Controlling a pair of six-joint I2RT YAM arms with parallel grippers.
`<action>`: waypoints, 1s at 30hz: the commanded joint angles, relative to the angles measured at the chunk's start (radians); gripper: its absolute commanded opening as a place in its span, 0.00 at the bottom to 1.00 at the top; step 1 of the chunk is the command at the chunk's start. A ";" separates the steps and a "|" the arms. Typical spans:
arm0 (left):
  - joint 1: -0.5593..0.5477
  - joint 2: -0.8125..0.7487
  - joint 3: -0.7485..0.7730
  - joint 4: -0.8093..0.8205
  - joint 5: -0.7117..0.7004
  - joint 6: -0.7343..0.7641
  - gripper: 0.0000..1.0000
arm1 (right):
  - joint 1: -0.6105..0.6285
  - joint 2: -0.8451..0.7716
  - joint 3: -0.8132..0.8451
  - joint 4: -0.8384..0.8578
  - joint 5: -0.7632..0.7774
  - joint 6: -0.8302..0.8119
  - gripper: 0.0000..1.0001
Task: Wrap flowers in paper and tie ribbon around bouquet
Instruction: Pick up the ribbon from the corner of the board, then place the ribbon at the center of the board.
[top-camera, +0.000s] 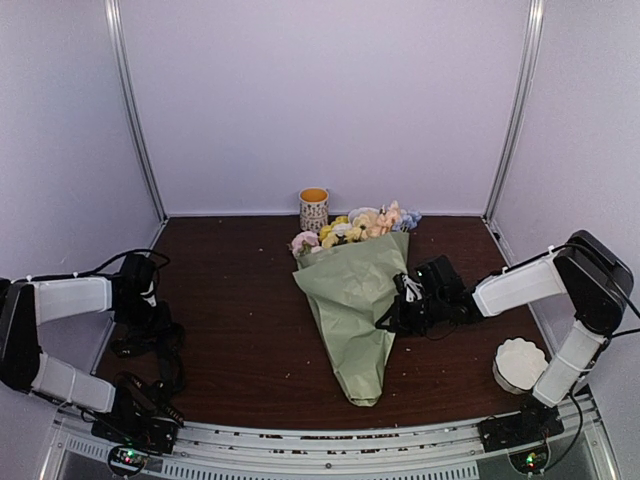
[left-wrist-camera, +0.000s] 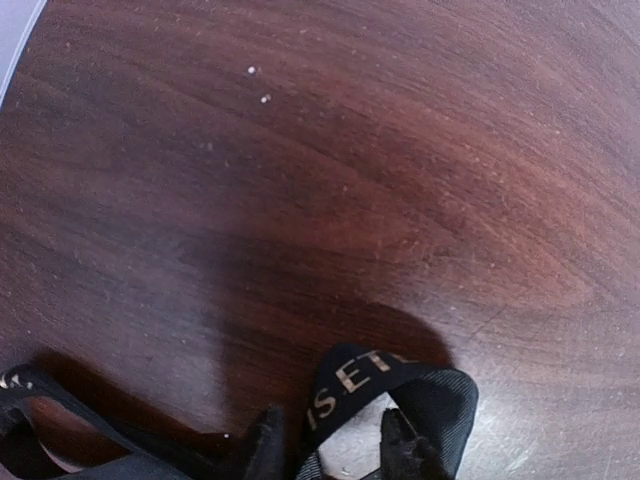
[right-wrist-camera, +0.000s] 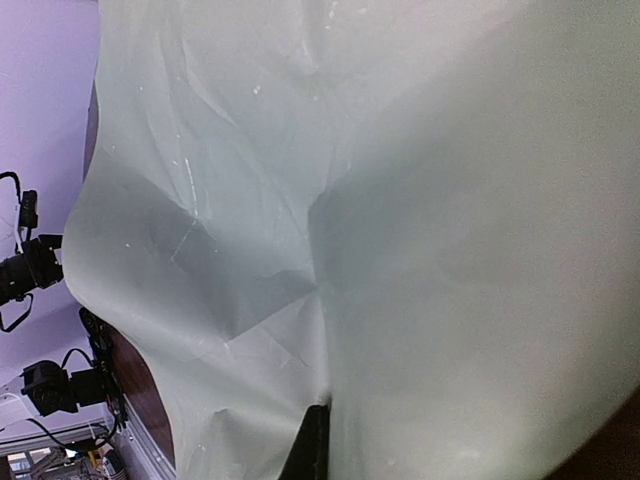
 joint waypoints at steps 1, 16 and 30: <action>0.005 -0.026 -0.028 0.057 0.035 0.001 0.26 | 0.010 -0.037 0.023 -0.013 0.010 -0.019 0.00; -0.408 -0.280 0.356 0.022 -0.096 0.270 0.00 | 0.011 -0.027 0.026 -0.009 0.020 -0.010 0.00; -0.835 -0.118 0.713 -0.016 0.202 0.670 0.00 | 0.015 -0.030 0.035 -0.023 0.029 -0.006 0.00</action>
